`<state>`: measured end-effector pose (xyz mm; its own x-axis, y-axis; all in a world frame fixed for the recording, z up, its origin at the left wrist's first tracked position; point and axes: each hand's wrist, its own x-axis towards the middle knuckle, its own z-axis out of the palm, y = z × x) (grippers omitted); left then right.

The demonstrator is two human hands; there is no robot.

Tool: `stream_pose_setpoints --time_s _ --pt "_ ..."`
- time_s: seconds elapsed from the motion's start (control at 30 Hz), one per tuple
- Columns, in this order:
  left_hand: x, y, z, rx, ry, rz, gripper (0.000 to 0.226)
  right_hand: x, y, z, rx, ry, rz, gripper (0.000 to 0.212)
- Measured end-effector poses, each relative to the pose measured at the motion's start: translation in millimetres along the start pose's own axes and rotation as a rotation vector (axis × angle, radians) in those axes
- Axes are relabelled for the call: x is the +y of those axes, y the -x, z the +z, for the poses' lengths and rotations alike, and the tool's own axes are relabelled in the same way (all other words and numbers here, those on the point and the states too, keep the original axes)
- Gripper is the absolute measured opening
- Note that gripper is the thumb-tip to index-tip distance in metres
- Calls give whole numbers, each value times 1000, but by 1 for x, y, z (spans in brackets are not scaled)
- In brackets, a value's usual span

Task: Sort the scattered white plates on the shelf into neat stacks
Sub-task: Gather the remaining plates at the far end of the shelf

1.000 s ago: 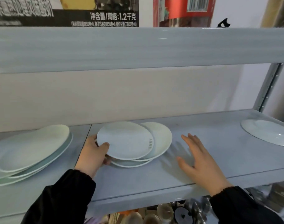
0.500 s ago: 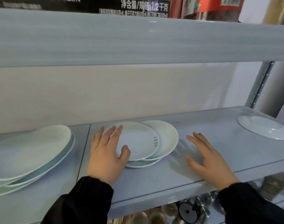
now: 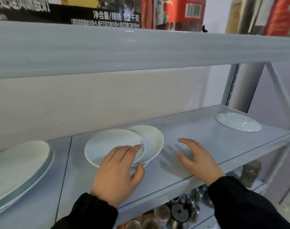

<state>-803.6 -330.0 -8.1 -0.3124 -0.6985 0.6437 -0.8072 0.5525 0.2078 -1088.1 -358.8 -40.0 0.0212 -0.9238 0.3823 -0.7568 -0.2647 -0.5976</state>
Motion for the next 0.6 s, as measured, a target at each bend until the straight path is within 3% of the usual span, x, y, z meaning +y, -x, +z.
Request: stream_pose_setpoints --time_s 0.37,0.6 --pt "92 -43 64 -68 34 168 40 75 0 -72 19 208 -41 63" --pt "134 -89 122 -114 51 126 41 147 -19 -135 31 261 39 58"
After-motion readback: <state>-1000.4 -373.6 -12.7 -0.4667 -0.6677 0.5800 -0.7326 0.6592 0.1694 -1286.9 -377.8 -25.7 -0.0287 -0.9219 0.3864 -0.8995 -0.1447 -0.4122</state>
